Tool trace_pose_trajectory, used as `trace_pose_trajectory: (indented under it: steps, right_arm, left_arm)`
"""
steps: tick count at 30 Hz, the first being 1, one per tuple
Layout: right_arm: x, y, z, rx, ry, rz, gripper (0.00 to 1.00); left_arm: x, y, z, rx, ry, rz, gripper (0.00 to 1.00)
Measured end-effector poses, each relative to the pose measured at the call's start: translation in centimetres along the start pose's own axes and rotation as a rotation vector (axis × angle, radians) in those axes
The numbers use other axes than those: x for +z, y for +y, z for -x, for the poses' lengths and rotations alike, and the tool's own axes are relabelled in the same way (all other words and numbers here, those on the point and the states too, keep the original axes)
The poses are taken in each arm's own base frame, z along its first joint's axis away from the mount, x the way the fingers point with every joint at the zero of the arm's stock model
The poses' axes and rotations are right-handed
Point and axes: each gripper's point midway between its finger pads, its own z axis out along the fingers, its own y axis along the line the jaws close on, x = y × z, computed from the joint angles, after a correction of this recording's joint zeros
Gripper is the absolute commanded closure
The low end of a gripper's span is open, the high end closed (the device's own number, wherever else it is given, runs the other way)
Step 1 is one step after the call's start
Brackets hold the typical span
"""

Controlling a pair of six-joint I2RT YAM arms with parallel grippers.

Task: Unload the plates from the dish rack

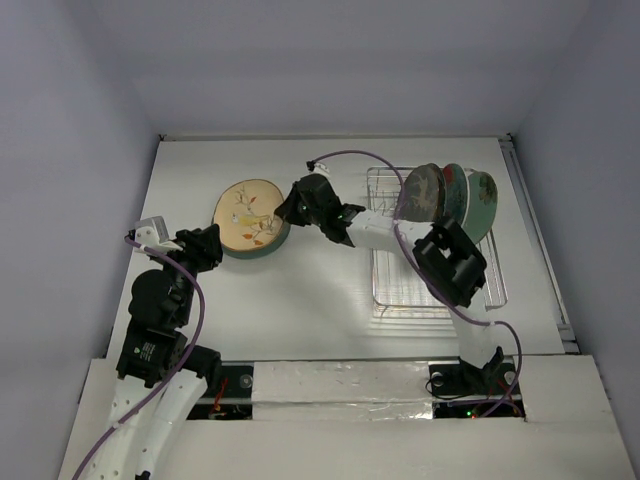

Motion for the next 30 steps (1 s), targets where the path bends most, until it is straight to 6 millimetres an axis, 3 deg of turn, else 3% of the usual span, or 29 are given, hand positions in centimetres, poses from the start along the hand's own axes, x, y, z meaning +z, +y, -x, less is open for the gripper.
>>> trace_pose_trajectory:
  steps: [5, 11, 14, 15, 19, 24, 30]
  right_arm:
    - [2.3, -1.1, -1.9, 0.064, 0.017, -0.011, 1.0]
    - [3.9, -3.1, -3.8, 0.108, 0.037, -0.05, 0.92]
    - [4.2, -3.1, -3.8, 0.132, 0.035, -0.047, 0.8]
    - [4.2, -2.9, -3.7, 0.137, 0.034, -0.04, 0.7]
    - [4.3, -1.8, -3.1, 0.158, 0.017, -0.002, 0.45]
    - [4.2, -2.2, -3.4, 0.126, 0.023, -0.009, 0.28]
    - [3.7, -3.2, -3.6, 0.015, 0.051, -0.063, 0.17]
  left_arm:
    - [0.0, 0.0, 0.0, 0.0, 0.001, 0.0, 0.6]
    - [0.0, 0.0, 0.0, 0.0, 0.001, 0.0, 0.6]
    - [0.0, 0.0, 0.0, 0.0, 0.001, 0.0, 0.6]
    - [0.0, 0.0, 0.0, 0.0, 0.001, 0.0, 0.6]
    - [0.0, 0.0, 0.0, 0.0, 0.001, 0.0, 0.6]
    - [0.0, 0.0, 0.0, 0.0, 0.001, 0.0, 0.6]
    - [0.0, 0.0, 0.0, 0.0, 0.001, 0.0, 0.6]
